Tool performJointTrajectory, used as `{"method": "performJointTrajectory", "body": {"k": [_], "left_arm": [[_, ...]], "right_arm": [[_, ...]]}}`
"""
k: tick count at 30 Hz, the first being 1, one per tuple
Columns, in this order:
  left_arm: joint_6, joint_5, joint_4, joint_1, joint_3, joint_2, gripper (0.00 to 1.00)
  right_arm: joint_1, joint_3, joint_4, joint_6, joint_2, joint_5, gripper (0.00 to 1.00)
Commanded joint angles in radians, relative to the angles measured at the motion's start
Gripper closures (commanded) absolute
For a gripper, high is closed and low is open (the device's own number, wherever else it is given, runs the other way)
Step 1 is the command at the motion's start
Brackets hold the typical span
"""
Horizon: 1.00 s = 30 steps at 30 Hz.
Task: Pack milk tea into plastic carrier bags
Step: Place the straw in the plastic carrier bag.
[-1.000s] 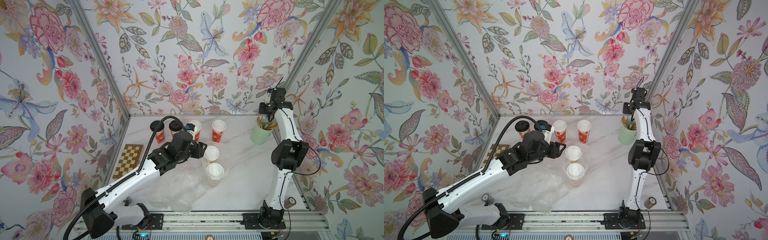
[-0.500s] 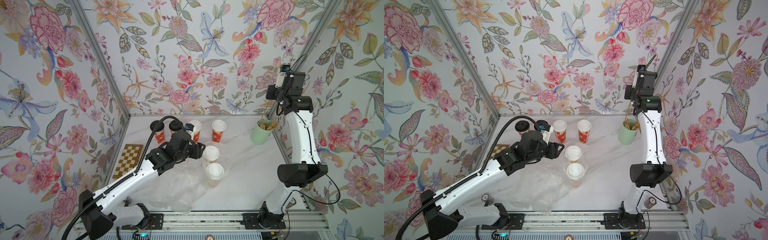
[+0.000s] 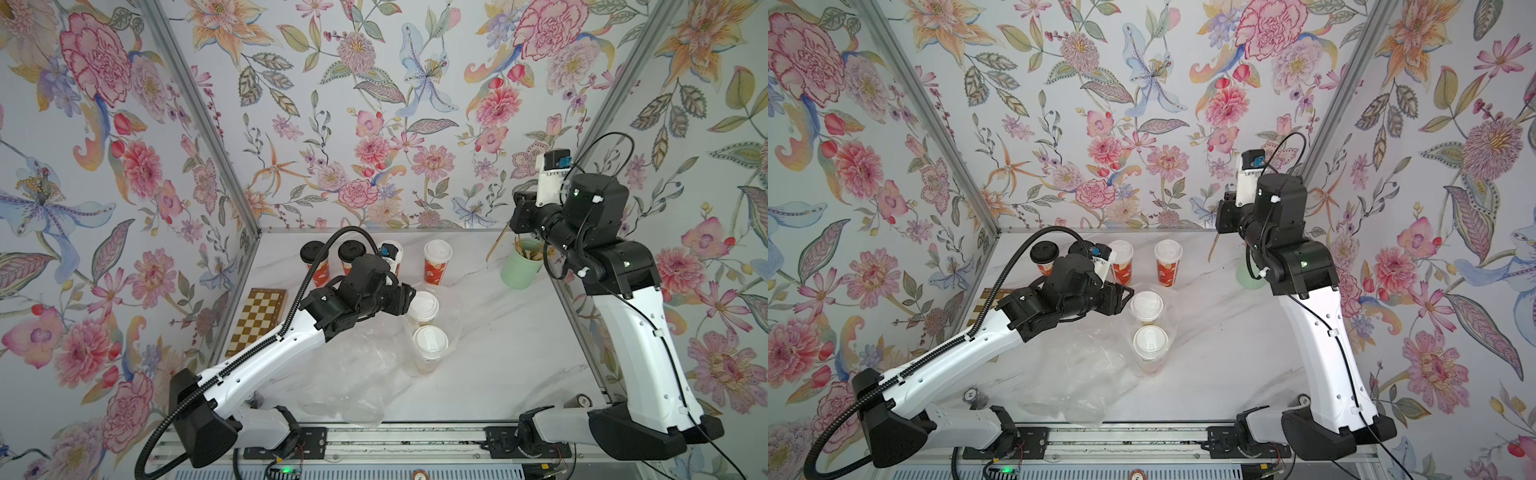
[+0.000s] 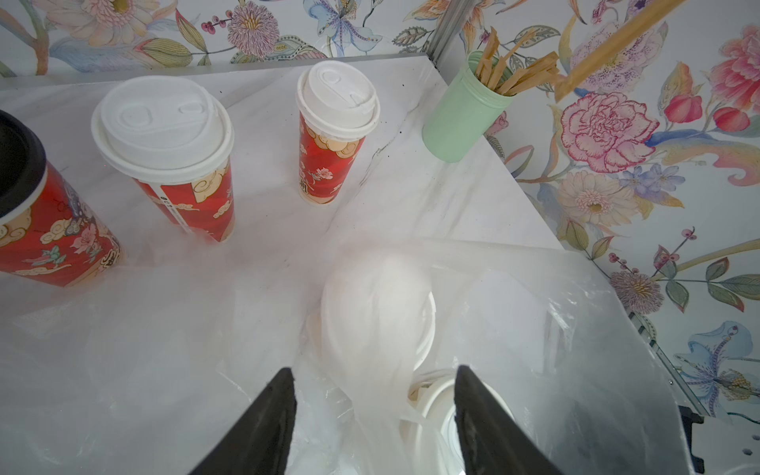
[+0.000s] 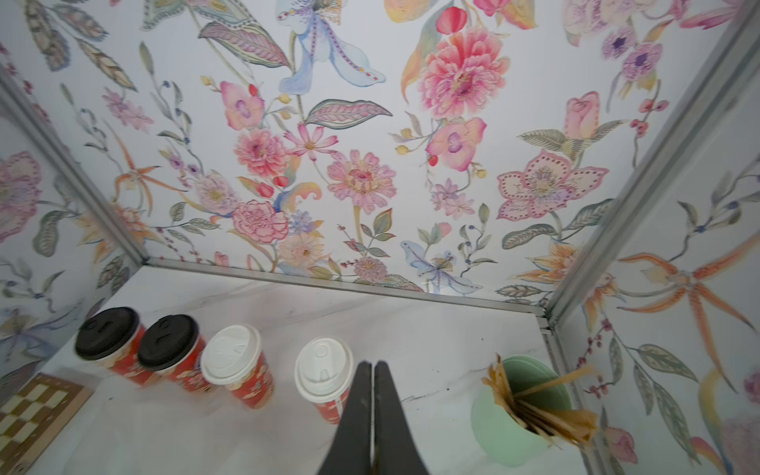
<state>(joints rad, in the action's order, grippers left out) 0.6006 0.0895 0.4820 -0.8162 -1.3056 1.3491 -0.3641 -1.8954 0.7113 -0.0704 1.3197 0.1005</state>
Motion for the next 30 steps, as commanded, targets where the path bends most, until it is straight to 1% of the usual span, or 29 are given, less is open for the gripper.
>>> {"method": "performJointTrajectory", "body": {"k": [1, 4, 7, 9, 11, 14, 15, 18, 21, 23, 30], "left_arm": [[-0.063, -0.067, 0.066, 0.014, -0.066, 0.044, 0.37], [-0.093, -0.086, 0.099, 0.014, -0.117, 0.097, 0.37], [-0.105, -0.098, 0.107, 0.014, -0.157, 0.138, 0.4], [-0.106, -0.113, 0.103, 0.014, -0.179, 0.156, 0.46], [-0.107, -0.122, 0.093, 0.015, -0.194, 0.166, 0.54], [-0.101, -0.133, 0.075, 0.015, -0.203, 0.171, 0.69], [-0.098, -0.137, 0.069, 0.016, -0.203, 0.171, 0.75], [-0.081, -0.142, 0.047, 0.021, -0.196, 0.168, 0.89], [-0.06, -0.127, 0.011, 0.026, -0.189, 0.159, 0.98], [-0.049, -0.103, -0.013, 0.032, -0.184, 0.16, 1.0], [-0.025, -0.086, -0.045, 0.034, -0.183, 0.175, 1.0]], "right_arm": [[-0.091, 0.046, -0.021, -0.067, -0.05, -0.042, 0.95], [-0.193, 0.085, -0.035, -0.081, -0.089, -0.042, 0.95], [-0.276, 0.123, -0.071, -0.096, -0.116, -0.008, 0.95], [-0.357, 0.151, -0.101, -0.097, -0.127, 0.016, 0.95], [-0.401, 0.186, -0.139, -0.096, -0.136, 0.047, 0.96], [-0.453, 0.278, -0.231, -0.082, -0.156, 0.093, 0.98], [-0.461, 0.317, -0.271, -0.075, -0.163, 0.107, 0.98], [-0.467, 0.405, -0.361, -0.068, -0.173, 0.132, 1.0], [-0.466, 0.473, -0.446, -0.04, -0.17, 0.175, 1.0], [-0.466, 0.508, -0.498, -0.02, -0.162, 0.191, 1.0], [-0.447, 0.557, -0.593, -0.008, -0.107, 0.176, 1.0]]}}
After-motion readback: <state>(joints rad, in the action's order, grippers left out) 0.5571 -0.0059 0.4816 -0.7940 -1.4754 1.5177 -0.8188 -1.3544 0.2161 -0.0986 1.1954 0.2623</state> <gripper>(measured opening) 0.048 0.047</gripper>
